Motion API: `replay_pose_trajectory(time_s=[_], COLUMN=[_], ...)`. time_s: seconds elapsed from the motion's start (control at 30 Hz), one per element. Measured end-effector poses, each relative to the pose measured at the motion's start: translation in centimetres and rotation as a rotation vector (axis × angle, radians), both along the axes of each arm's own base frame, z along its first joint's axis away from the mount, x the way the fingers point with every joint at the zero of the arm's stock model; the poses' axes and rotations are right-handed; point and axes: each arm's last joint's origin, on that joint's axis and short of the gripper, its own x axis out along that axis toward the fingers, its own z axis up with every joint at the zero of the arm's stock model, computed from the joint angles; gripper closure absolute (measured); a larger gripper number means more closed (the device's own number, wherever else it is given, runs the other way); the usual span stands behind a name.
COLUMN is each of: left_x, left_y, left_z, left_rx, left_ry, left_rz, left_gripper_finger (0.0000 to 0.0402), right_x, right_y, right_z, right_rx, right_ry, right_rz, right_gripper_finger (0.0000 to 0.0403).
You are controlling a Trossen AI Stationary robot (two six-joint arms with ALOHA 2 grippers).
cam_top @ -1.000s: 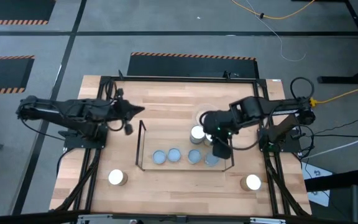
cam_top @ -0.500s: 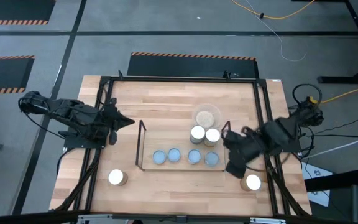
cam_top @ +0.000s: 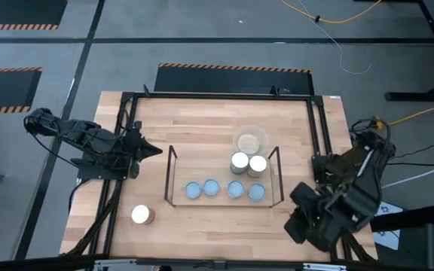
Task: Pick and place cans onto a shelf
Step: Put the canned green beans on the shelf
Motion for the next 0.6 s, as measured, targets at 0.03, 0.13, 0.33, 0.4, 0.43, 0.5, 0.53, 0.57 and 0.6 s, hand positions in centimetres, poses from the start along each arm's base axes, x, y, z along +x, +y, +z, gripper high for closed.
replay_pose_trajectory(time_s=[0.03, 0.13, 0.33, 0.4, 0.43, 0.5, 0.53, 0.57, 0.6], left_x=[0.0, 0.0, 0.0, 0.0, 0.0, 0.0, 0.0, 0.0, 0.0], left_y=[0.0, 0.0, 0.0, 0.0, 0.0, 0.0, 0.0, 0.0, 0.0], left_z=[0.0, 0.0, 0.0, 0.0, 0.0, 0.0, 0.0, 0.0, 0.0], left_rx=[0.0, 0.0, -0.007, -0.02, -0.03, -0.052, -0.055, -0.055, -0.055], left_ry=[-0.001, 0.0, -0.002, -0.003, -0.004, -0.006, -0.006, -0.007, -0.007], left_rz=[0.0, 0.001, 0.004, 0.009, 0.013, 0.021, 0.023, 0.023, 0.023], left_gripper_finger=[0.0398, 0.0398, 0.0398, 0.0398, 0.0398, 0.0398, 0.0398, 0.0398, 0.0399], right_x=[-0.1, -0.3, 0.2, 0.5, 0.7, 1.1, 1.2, 1.4, 1.5], right_y=[0.4, 1.7, 3.9, 4.5, 4.8, 5.3, 5.5, 5.7, 5.9], right_z=[-0.2, -1.1, -3.4, -4.3, -4.7, -5.6, -6.0, -6.3, -6.6], right_rx=[0.002, 0.005, 0.019, 0.003, -0.007, -0.03, -0.04, -0.052, -0.061], right_ry=[0.008, 0.043, 0.182, 0.21, 0.22, 0.236, 0.243, 0.25, 0.256], right_rz=[-0.004, -0.017, -0.022, -0.021, -0.022, -0.022, -0.021, -0.016, -0.01], right_gripper_finger=[0.0279, 0.0279, 0.0279, 0.0279, 0.0279, 0.0279, 0.0279, 0.0279, 0.0279])
